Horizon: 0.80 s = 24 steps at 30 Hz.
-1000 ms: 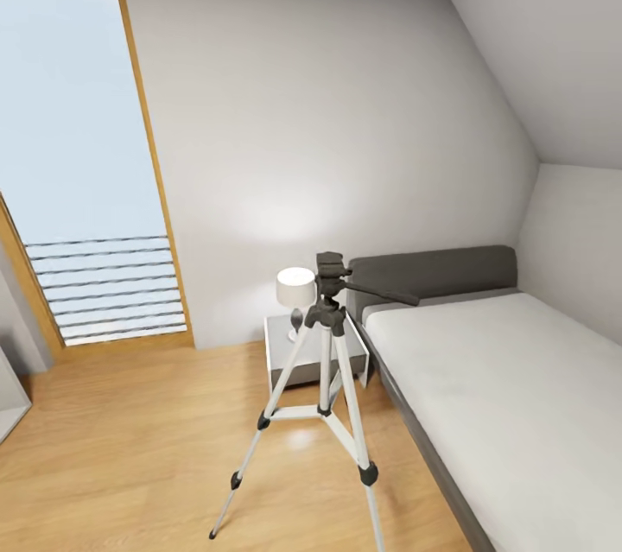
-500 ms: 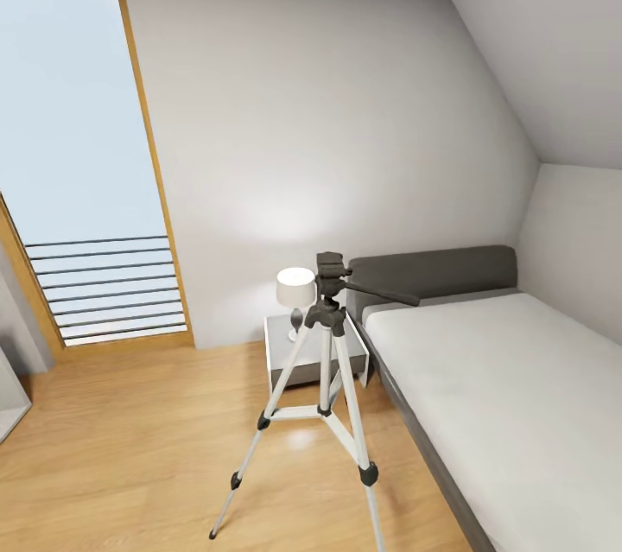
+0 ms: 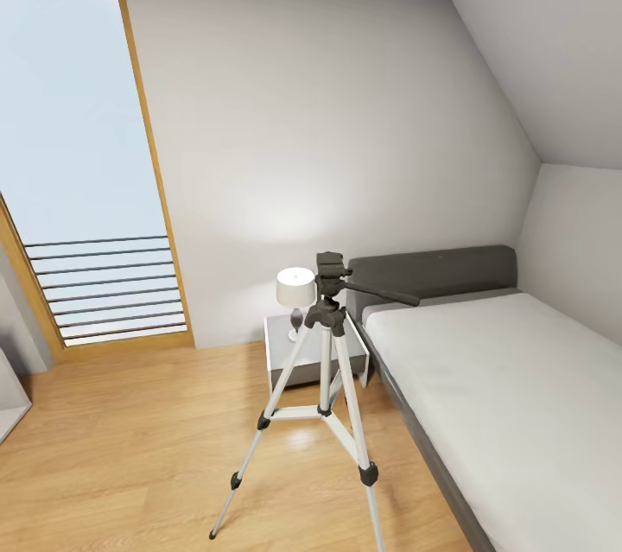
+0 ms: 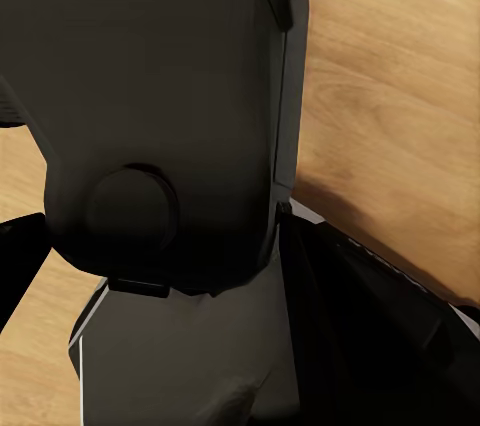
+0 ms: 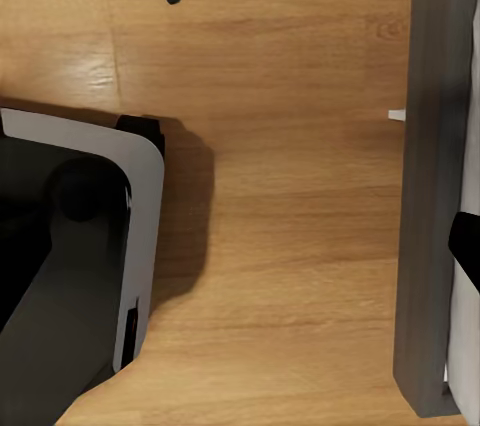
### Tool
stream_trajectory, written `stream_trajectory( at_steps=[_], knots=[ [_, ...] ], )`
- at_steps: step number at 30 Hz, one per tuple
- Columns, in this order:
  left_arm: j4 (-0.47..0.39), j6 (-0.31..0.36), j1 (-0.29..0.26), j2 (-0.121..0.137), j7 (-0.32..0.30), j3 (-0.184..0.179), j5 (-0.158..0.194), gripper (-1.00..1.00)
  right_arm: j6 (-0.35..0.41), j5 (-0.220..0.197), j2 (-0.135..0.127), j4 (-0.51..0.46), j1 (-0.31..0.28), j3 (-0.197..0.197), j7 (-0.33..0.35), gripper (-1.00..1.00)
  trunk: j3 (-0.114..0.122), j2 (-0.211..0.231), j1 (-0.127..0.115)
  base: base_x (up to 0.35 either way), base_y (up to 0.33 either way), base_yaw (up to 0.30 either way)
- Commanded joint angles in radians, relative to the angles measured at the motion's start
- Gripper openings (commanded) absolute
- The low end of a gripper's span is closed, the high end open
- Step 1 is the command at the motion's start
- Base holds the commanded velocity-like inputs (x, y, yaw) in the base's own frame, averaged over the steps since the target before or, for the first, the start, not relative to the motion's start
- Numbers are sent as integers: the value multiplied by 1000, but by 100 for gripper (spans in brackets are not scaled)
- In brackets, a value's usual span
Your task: Attach the digital camera to the camera tripod in the bedroom.
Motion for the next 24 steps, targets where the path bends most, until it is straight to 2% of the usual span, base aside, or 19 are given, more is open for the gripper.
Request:
stream_trajectory(
  at_steps=[1, 8, 18, 19, 23, 24],
  knots=[
    [0, 0, 0, 0, 4, -9, 5, -100, -6, 9, -1, 3, -1, -8, 2, 100, 0, -1, 0, 0, 0, 0],
    [-1, -1, 0, 1, 4, -9, 5, -100, -10, 10, -1, 3, -1, -8, -2, 100, 0, -1, 0, 0, 0, 0],
    [-17, 1, 0, 22, 6, -10, -4, -100, -14, 19, 3, -14, -1, -8, -39, 100, 0, -1, 0, 0, 0, 0],
    [-26, 6, 0, 35, 8, -8, -3, -100, -8, 20, 2, -58, -1, -8, -38, 100, 0, -1, 0, 0, 0, 0],
    [-69, 14, 0, 48, 17, -7, -4, -100, 12, 18, 5, -169, -1, -8, -31, 100, 0, -1, 0, 0, 0, 0],
    [-97, 18, 0, 52, 19, -7, -4, -100, 41, 16, 11, -225, -1, -8, -30, 100, 0, -1, 0, 0, 0, 0]
  ],
)
